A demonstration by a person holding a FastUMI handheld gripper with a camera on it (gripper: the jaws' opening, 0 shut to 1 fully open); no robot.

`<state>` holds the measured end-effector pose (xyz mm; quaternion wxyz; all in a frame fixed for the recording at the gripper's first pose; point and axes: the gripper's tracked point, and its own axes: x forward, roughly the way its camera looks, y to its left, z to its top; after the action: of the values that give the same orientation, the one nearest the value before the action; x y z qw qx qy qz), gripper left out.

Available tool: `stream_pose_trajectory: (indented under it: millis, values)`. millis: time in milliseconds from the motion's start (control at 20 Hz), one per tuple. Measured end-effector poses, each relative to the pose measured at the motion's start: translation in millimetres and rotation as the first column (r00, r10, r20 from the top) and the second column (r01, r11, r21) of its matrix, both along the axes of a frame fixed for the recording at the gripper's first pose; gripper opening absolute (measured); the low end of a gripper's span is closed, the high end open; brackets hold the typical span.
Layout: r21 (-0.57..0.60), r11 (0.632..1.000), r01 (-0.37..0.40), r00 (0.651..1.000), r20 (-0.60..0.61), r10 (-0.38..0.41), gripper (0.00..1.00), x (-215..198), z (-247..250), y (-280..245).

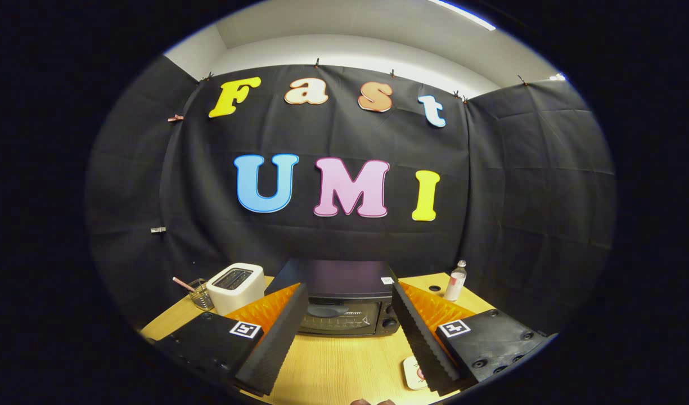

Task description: Open the toaster oven, put the food inside, and close the toaster oven door.

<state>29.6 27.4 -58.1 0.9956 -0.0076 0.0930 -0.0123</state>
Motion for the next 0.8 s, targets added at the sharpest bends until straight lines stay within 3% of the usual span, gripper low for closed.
stream_pose_trajectory:
  millis: [350,800]
  values:
    - [-0.008,1.000,-0.014,0.999,-0.041,0.014,0.99,68.7,-41.9,17.9]
    - [-0.027,0.999,-0.020,0.991,-0.134,0.016,0.99,150.4,-130.7,32.7]
